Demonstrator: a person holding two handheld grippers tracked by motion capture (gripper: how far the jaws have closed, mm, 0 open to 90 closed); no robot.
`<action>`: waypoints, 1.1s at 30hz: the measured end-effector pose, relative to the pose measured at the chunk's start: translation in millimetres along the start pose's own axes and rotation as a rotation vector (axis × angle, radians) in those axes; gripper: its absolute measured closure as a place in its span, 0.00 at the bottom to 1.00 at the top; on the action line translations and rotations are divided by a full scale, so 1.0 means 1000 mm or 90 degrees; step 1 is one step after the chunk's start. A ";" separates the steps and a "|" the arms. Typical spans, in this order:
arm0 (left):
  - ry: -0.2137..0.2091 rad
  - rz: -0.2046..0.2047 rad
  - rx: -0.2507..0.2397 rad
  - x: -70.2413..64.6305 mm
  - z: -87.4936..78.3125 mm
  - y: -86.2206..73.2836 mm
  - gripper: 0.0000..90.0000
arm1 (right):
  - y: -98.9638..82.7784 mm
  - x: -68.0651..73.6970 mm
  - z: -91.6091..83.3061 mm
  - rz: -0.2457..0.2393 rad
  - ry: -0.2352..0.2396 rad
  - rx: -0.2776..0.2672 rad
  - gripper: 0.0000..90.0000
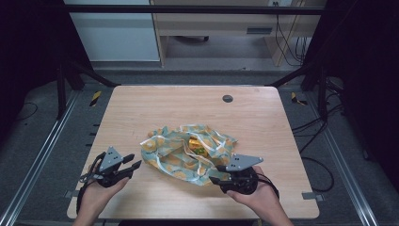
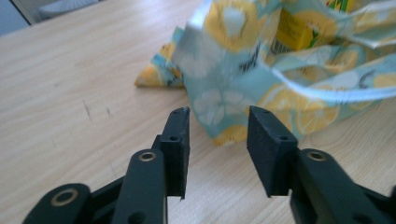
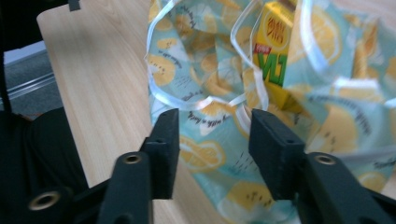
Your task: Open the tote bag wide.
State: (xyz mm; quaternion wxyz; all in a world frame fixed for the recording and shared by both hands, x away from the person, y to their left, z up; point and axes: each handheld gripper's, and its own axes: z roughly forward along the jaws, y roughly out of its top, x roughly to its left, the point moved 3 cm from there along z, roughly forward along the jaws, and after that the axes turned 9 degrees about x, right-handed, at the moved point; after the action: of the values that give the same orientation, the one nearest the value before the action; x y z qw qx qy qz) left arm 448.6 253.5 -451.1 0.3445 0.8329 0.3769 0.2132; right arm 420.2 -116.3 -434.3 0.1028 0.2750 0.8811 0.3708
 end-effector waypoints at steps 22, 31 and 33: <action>0.009 0.018 0.044 0.002 0.048 0.062 0.18 | 0.065 -0.051 0.045 -0.012 -0.102 0.089 0.24; -0.003 0.032 0.041 -0.008 0.060 0.056 0.38 | 0.047 -0.059 0.046 -0.014 -0.114 0.139 0.74; 0.012 0.042 0.028 -0.011 0.058 0.055 0.50 | 0.047 -0.061 0.044 -0.011 -0.112 0.129 0.82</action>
State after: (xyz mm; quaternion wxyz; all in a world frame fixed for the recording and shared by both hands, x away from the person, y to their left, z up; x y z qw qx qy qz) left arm 503.6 195.2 -450.8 0.3155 0.8502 0.3572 0.2236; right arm 507.2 -97.4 -433.2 0.1547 0.3081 0.9038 0.2535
